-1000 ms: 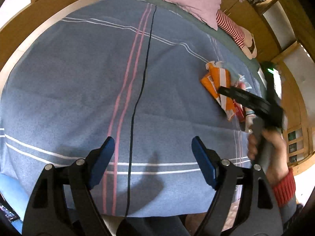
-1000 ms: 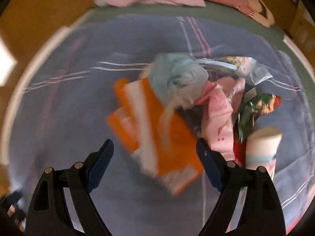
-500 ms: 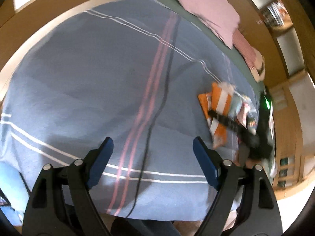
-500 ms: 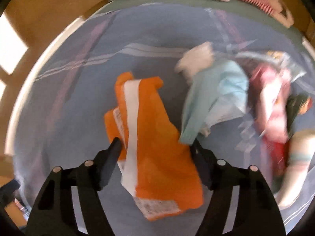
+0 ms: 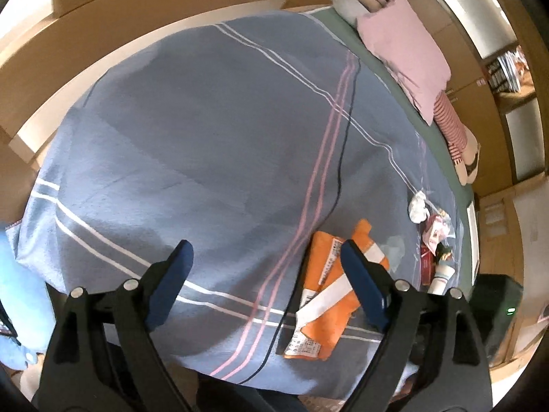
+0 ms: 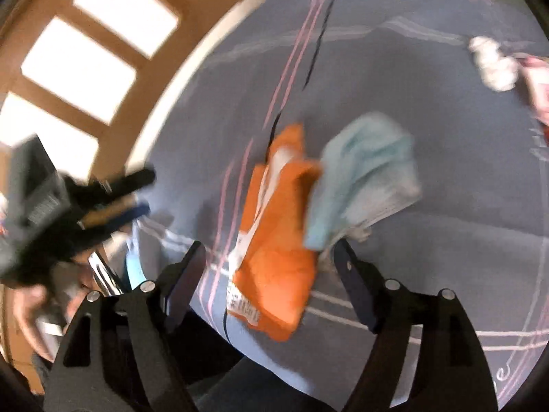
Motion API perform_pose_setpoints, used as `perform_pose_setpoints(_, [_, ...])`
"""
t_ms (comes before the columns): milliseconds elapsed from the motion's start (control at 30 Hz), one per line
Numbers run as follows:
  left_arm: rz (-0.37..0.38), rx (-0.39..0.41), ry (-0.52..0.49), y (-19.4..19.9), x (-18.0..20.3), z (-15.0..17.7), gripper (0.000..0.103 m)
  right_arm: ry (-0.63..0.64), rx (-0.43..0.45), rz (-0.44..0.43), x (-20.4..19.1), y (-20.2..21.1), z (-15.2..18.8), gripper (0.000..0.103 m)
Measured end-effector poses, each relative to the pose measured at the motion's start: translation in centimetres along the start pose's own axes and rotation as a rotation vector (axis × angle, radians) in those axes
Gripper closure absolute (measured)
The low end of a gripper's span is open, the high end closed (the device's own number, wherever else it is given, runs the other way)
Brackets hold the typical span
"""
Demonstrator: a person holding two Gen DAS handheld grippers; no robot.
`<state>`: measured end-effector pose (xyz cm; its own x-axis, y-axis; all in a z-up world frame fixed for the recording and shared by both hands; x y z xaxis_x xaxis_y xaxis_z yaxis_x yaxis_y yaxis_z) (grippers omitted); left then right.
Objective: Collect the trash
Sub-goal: 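Grasp the orange packet with the left tool while right tool grasps the blue mask, then lift the orange packet with the left tool while right tool lifts the blue mask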
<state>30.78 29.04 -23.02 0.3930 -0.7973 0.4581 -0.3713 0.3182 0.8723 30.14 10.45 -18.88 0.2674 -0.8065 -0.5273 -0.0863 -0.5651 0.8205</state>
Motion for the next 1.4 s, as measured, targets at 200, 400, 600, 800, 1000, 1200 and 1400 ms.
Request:
perform_pose_setpoints(200, [0.005,-0.023,0.004,-0.5,0.3,0.3,0.014,-0.170,0.239,0.079,4.4,5.9,-2.3,0.025])
perform_pose_setpoints(400, [0.000,-0.021,0.016,-0.5,0.1,0.4,0.012,-0.232,0.176,0.107,5.9,2.8,-3.8,0.025])
perform_pose_setpoints(600, [-0.011,-0.041,0.000,-1.0,0.0,0.6,0.012,-0.327,0.146,0.047,7.4,-1.4,-4.6,0.045])
perform_pose_setpoints(800, [-0.015,-0.095,-0.081,-2.0,1.5,1.5,0.012,-0.293,0.238,0.086,6.8,0.9,-4.4,0.084])
perform_pose_setpoints(1000, [0.066,-0.195,-0.268,-3.9,5.8,4.1,0.008,-0.317,0.349,0.206,7.3,6.1,-1.9,0.084])
perform_pose_setpoints(1200, [0.055,-0.277,-0.384,-6.5,8.5,6.8,0.006,-0.326,0.332,0.258,7.4,7.7,2.6,0.084])
perform_pose_setpoints(1400, [-0.027,-0.316,-0.442,-9.4,8.7,8.1,0.007,-0.288,0.341,0.327,6.7,9.1,5.2,0.084])
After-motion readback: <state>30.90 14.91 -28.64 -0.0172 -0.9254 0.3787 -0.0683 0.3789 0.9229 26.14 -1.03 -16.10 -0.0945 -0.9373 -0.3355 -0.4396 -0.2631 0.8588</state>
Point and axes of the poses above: each gripper's, at about its wrist camera, not at the fingertips, and y roughly against the way its jaws point, x to its right, z to its underside, the point moved 7 cm from there along -y, roughly the way its jaws point, and after that the axes turned 7 degrees about -x, right-handed, at the moved point
